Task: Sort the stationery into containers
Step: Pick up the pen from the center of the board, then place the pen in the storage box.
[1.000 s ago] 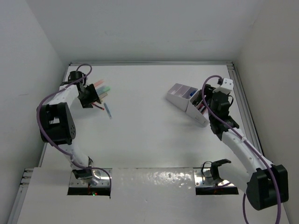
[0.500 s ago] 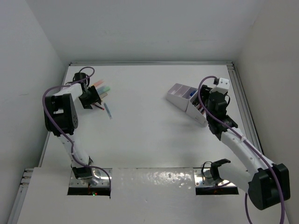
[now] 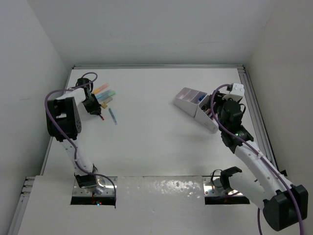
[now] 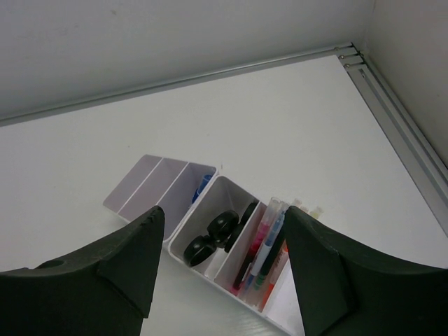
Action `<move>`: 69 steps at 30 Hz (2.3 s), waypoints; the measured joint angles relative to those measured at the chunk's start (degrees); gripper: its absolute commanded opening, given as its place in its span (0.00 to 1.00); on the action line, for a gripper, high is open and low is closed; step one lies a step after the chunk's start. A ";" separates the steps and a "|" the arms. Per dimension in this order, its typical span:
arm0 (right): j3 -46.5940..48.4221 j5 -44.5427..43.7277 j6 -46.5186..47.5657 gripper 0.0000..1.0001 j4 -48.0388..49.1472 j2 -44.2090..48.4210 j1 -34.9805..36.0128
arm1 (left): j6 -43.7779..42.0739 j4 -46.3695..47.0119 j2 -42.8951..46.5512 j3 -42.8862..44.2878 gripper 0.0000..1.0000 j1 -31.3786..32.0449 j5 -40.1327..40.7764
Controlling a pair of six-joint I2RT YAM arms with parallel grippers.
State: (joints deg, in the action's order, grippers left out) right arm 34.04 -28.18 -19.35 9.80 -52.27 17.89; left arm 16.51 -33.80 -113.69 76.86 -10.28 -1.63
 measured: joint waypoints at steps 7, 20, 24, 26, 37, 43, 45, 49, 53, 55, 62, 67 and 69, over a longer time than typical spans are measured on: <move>-0.17 -0.37 0.94 0.68 -0.42 3.15 0.72 | 0.13 -0.81 2.19 -3.26 0.00 -3.48 -1.22; 1.79 3.89 1.77 0.65 -9.68 2.16 7.56 | -5.92 -8.57 11.28 -5.86 0.00 -5.88 -6.54; 3.28 9.92 -0.31 0.64 -8.92 -1.88 11.39 | -13.11 -5.99 24.83 -4.48 0.00 1.99 -7.78; 4.55 12.92 -1.57 0.64 -7.06 -4.39 13.27 | -17.92 -3.52 29.70 -2.10 0.00 8.83 -11.06; 12.09 23.47 -12.46 0.64 10.82 -16.76 20.63 | -31.15 -4.94 30.42 3.26 0.00 30.03 -28.55; 12.87 23.89 -16.26 0.64 15.28 -20.28 22.86 | -32.76 -7.58 29.27 6.36 0.00 36.22 -28.55; 13.64 23.76 -16.96 0.64 15.41 -21.73 23.21 | -32.74 -7.65 29.14 7.21 0.00 37.51 -28.57; 14.14 22.38 -18.27 0.55 16.04 -23.69 23.52 | -32.48 -8.52 28.89 8.61 0.00 39.30 -28.61; 14.14 21.79 -19.63 0.15 17.49 -24.26 23.63 | -32.48 -8.98 28.02 10.34 0.00 40.41 -28.52; 14.16 21.62 -20.65 0.00 18.80 -24.24 23.89 | -32.50 -8.76 27.50 10.99 0.00 41.13 -28.11; 13.14 19.52 -21.14 0.00 20.26 -23.47 23.82 | -30.67 -8.61 25.90 12.94 0.99 41.66 -27.76; 10.38 16.06 -17.81 0.00 14.91 -17.11 21.33 | -26.93 -8.92 24.06 13.68 1.00 41.18 -26.71; 10.25 14.34 -15.15 0.00 10.12 -12.85 17.66 | -25.59 -9.20 24.06 13.20 1.00 39.76 -25.18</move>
State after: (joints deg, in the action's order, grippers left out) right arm 44.29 -13.85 -34.50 19.92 -65.12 35.55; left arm -9.08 -43.00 -89.62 90.06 29.47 -26.81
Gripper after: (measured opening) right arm 0.101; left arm 0.994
